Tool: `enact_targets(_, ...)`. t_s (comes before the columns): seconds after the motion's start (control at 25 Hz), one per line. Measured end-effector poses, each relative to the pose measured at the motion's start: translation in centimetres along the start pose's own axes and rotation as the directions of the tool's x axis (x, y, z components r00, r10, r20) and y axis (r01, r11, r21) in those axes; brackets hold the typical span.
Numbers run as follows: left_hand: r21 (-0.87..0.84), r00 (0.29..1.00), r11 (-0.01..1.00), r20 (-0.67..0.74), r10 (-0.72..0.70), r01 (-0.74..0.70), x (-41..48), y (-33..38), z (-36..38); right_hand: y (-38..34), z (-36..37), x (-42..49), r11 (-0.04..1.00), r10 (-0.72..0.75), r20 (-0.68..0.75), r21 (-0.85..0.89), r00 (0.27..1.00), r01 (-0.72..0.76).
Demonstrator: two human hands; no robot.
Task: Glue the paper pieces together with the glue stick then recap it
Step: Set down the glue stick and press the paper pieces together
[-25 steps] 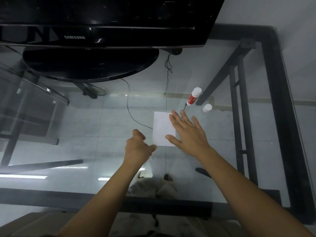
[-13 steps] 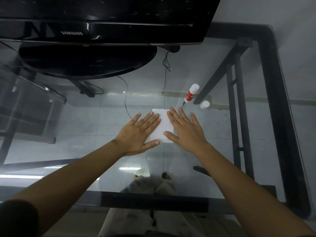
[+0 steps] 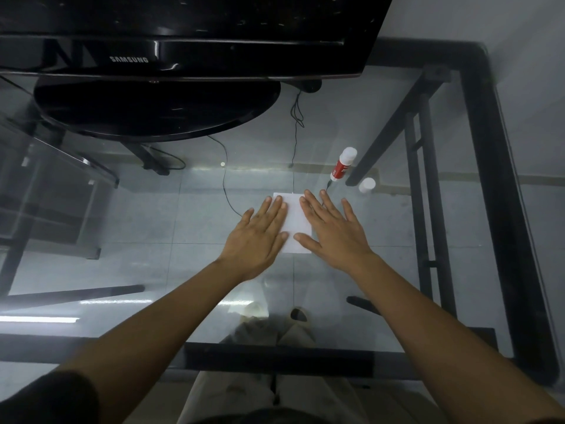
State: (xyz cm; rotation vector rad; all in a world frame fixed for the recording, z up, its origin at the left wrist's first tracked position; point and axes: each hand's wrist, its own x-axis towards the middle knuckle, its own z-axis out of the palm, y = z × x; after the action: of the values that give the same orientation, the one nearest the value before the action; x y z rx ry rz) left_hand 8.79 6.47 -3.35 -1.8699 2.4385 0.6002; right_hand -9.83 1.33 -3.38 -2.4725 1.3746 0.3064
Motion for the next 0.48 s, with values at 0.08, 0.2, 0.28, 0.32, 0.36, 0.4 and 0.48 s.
enact_targets(0.08,0.039,0.999,0.999,-0.017,-0.033,0.034,0.2,0.2,1.0,-0.1,0.0,0.0,0.999,0.006,-0.002,-0.045,1.0,-0.007)
enact_targets(0.2,0.049,0.999,0.998,-0.031,-0.038,0.04,0.1,0.0,1.4,-0.6,0.1,-1.0,0.996,0.018,-0.061,-0.081,0.998,-0.023)
enact_targets(0.28,0.042,0.998,0.999,-0.051,-0.03,0.032,0.1,0.1,1.4,-1.5,0.4,-2.4,0.999,0.028,-0.087,-0.039,0.996,-0.032)
enact_targets(0.32,0.039,0.998,0.999,-0.055,-0.023,0.026,0.1,0.1,1.4,-2.3,0.7,-3.2,1.0,0.005,-0.08,-0.03,0.997,-0.007)
enact_targets(0.36,0.04,0.998,0.999,-0.053,-0.023,0.025,0.1,0.1,1.4,-3.0,1.1,-3.9,0.999,-0.031,-0.068,-0.04,0.997,0.028)
enact_targets(0.4,0.043,0.998,0.999,-0.049,-0.027,0.029,0.1,0.0,1.4,-3.4,1.5,-4.4,0.997,-0.059,-0.053,-0.056,0.997,0.056)
enact_targets(0.48,0.038,0.999,0.999,-0.046,-0.027,0.029,0.0,0.0,1.4,-3.3,1.7,-5.2,0.993,-0.083,-0.029,-0.082,0.996,0.08)
